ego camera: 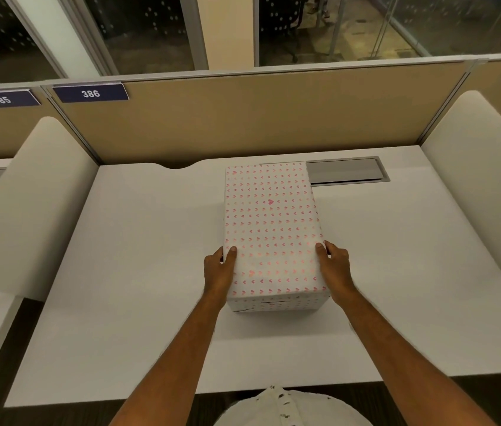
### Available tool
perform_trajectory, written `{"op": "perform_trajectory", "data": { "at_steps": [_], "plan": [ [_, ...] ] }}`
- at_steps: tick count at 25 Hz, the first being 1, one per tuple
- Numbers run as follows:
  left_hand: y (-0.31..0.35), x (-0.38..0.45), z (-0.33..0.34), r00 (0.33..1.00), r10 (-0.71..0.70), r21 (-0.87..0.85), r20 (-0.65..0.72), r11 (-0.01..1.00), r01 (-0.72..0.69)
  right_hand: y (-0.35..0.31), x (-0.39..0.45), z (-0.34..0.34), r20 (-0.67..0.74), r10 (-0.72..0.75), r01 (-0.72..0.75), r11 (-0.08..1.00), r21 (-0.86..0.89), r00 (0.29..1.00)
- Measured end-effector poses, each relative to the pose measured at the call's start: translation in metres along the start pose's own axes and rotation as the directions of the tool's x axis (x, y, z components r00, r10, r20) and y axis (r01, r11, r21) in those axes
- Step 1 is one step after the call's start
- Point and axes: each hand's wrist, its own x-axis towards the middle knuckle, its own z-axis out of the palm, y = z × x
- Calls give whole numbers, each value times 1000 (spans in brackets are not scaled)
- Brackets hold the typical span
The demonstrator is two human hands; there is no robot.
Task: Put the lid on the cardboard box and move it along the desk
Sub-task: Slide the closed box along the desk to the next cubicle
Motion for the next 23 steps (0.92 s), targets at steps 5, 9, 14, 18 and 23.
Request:
{"op": "perform_trajectory", "data": {
  "at_steps": [5,9,14,18,23],
  "plan": [
    [7,19,-1,999,-37,13,36,999,36,-29,-4,-4,-1,2,-2,997,-82,1000],
    [24,44,0,995,-64,-64,79,996,69,-42,12,-4,60,-77,81,995,-56,995],
    [42,76,4,991,-92,-62,98,993,99,-57,30,-1,124,-49,44,998,44,991],
    [42,82,9,993,-95,-71,65,992,100,-54,36,2,137,-24,22,1000,18,990],
    [34,88,9,988,-141,-111,68,983,148,-46,43,10,95,-24,29,998,-48,995]
  ]
}}
